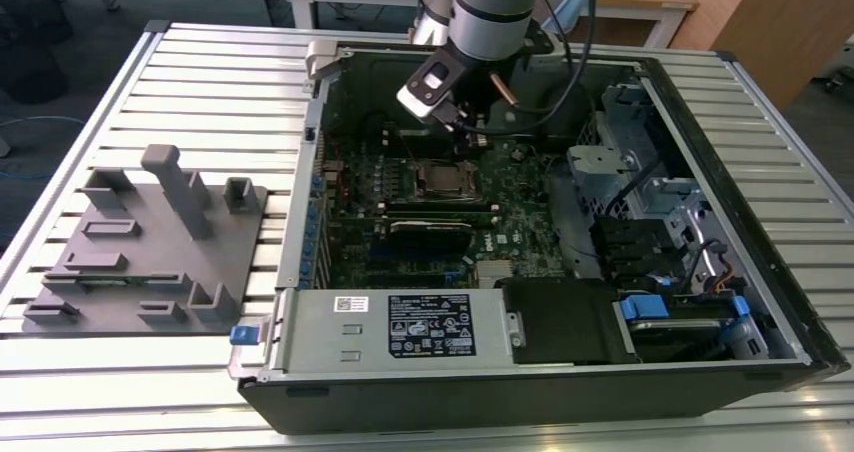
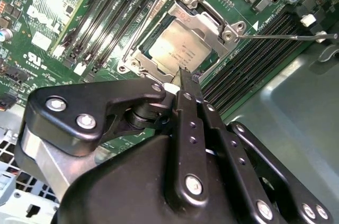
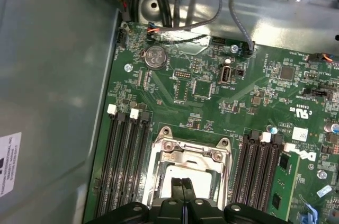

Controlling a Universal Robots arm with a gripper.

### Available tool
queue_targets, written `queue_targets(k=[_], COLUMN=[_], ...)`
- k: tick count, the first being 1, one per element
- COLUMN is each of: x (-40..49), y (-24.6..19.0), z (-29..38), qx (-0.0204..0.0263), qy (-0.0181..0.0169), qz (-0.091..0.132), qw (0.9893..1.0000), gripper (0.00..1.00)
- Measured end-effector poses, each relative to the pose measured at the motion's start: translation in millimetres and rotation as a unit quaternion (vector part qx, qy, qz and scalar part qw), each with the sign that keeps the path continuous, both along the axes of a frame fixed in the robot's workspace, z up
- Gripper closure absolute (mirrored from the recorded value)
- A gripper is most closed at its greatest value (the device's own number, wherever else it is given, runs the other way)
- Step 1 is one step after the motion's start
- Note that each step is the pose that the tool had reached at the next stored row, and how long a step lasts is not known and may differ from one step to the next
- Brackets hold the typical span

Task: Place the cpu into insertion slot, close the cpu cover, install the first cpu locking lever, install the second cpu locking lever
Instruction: 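Close the cpu cover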

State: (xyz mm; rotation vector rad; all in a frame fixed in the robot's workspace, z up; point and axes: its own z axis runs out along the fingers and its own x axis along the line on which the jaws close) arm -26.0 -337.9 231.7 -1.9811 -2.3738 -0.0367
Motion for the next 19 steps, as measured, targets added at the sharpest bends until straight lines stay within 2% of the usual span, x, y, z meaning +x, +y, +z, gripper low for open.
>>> queue_targets(k=[4,8,15,19], x=[0.0,0.0,0.0,0.0], y=[0.0,0.0,0.0,0.0], z=[0.0,0.0,0.0,-0.1], qx=[0.0001,0.0,0.0001,0.0001], qy=[0.0,0.0,0.0,0.0], qz=[0.025,0.048,0.05,0.065], qw=[0.9997,0.9989,0.9988,0.9979], gripper=[0.9,0.9,0.9,0.9])
